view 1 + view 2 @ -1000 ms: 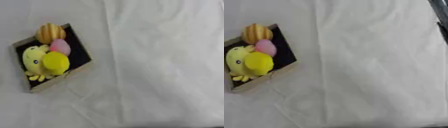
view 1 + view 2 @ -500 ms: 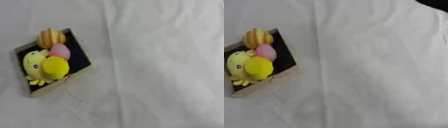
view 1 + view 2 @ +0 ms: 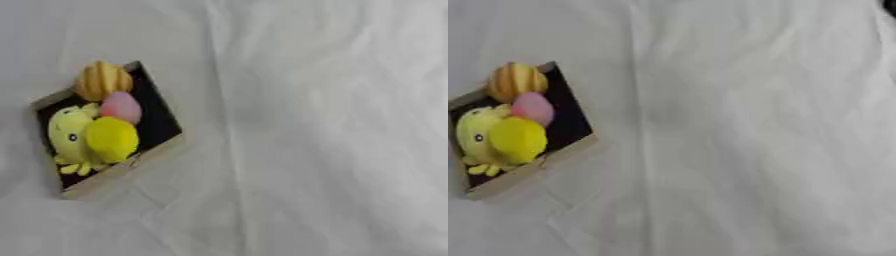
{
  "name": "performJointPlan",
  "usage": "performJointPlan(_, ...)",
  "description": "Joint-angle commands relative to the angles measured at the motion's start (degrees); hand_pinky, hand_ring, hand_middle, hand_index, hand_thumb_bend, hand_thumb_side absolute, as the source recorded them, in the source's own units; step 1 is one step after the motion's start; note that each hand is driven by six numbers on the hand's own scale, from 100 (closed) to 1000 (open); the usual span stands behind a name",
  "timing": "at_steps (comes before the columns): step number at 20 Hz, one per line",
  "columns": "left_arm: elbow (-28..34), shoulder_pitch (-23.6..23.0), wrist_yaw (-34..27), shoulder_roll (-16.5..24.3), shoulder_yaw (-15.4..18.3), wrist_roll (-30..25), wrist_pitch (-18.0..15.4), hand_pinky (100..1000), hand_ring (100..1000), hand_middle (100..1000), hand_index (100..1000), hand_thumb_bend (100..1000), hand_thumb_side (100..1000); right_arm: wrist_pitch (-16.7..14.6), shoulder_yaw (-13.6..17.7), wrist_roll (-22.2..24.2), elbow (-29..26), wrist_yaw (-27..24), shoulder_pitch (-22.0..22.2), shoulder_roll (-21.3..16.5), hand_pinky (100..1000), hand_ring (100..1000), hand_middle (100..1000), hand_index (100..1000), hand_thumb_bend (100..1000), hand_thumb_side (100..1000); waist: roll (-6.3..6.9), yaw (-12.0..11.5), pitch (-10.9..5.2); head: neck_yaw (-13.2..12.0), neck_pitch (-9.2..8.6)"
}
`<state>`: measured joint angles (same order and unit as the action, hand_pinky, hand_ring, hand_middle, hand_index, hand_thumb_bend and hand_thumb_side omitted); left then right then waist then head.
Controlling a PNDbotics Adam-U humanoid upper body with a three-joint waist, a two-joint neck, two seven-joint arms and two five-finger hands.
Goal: Pick up objects on the table and place them in the box.
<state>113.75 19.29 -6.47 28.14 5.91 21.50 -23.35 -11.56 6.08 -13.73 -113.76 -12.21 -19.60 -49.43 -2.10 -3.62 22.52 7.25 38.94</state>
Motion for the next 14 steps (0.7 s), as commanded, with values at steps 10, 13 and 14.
performJointPlan(10,0.85,-0.4,0.23,0.01,0.97,-0.03,0.96,708,642,613,780,100,513,-3.71,1.44,0.9,-0.83,-0.47,0.88,2.03,925,859,662,847,100,416,1.17,0.3,-0.63,-0.94,-0.57)
performJointPlan(13,0.85,-0.52,0.27,-0.01,0.98,-0.13,1.03,708,642,613,780,100,513,-5.0,1.33,1.63,-0.83,-0.31,0.86,2.13,929,858,662,846,100,403,1.22,0.32,-0.7,-1.09,-0.61)
performJointPlan(14,0.85,-0.58,0.29,-0.02,0.98,-0.17,1.04,708,642,613,780,100,514,-5.29,1.29,1.82,-0.83,-0.32,0.86,2.15,929,857,661,845,100,402,1.22,0.32,-0.71,-1.12,-0.62)
